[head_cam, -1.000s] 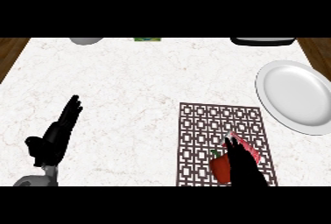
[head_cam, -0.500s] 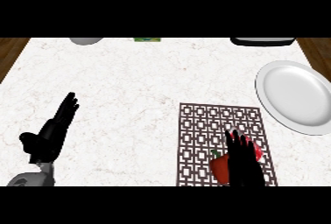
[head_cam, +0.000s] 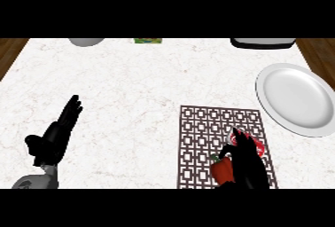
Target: Pick the bell pepper from the placemat and place it in the plate
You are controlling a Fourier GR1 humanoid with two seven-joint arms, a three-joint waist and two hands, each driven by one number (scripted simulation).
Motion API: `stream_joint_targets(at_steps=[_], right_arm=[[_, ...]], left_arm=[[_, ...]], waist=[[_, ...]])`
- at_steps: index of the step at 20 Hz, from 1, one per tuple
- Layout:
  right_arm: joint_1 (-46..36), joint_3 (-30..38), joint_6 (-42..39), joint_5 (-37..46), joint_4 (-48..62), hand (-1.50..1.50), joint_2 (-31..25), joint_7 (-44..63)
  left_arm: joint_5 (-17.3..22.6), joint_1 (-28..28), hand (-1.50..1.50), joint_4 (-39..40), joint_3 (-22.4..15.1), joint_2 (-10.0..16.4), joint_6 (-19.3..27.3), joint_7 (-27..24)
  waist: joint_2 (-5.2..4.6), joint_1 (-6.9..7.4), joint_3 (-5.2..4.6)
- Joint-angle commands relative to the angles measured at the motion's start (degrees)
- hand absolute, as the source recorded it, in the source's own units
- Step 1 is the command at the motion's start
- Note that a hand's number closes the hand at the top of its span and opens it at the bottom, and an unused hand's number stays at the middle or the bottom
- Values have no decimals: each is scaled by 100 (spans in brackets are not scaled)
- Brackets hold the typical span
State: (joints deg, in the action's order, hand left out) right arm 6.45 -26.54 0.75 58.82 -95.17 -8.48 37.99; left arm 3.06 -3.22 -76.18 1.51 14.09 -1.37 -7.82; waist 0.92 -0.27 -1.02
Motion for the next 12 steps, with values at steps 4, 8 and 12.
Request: stream_joint_targets(at_steps=[4, 8, 12], right_arm=[[-82, -96, 290, 158, 411, 150, -13, -473], [338, 517, 516, -133, -472, 150, -1162, -1266], [367, 2091, 682, -1091, 113, 150, -2282, -2188]], left_arm=[[72, -224, 0, -356, 99, 81, -38, 574], [-26, 121, 0, -371, 78, 82, -70, 239], [22, 321, 0, -169, 134, -38, 4, 27]], waist=[[-86, 43, 106], [-75, 2, 108], [-105, -165, 160]])
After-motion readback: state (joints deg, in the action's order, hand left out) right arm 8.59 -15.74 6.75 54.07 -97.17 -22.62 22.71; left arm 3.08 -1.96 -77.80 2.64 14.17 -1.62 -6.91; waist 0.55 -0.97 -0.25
